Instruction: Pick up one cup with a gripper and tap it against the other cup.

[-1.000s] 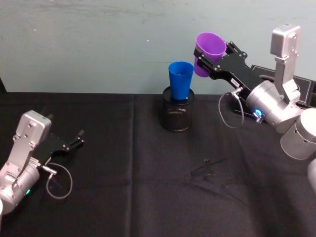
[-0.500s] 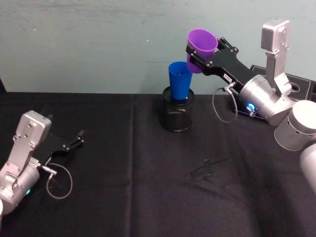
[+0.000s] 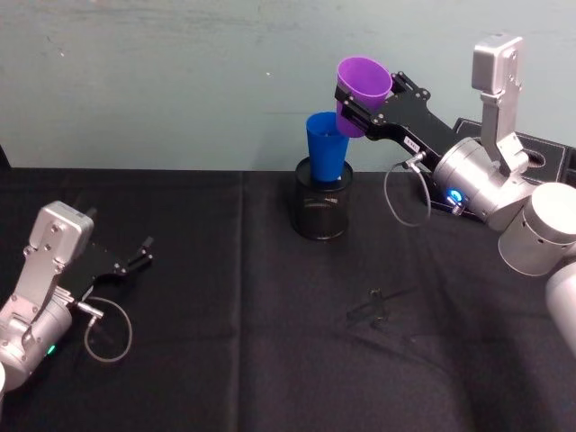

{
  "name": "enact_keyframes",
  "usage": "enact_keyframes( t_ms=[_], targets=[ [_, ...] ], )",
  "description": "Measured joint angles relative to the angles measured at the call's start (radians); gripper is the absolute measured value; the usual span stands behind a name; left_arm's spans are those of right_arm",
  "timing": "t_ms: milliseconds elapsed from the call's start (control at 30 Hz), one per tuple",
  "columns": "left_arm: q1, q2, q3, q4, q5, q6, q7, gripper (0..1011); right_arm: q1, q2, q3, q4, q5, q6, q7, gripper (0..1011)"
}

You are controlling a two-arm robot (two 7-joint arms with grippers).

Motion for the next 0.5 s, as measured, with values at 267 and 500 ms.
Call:
enact_keyframes(
  t_ms=[267,500],
  targets=[
    [0.0,0.0,0.0,0.0,0.0,0.0,0.0,1011,-0.027,0.012,0.0,-0.031,0.008,0.03,-0.013,734],
    [0.0,0.0,0.0,0.0,0.0,0.0,0.0,1011,-0.042,0.019,-0.004,-0.042,0.012,0.045,-0.016,734]
  ],
)
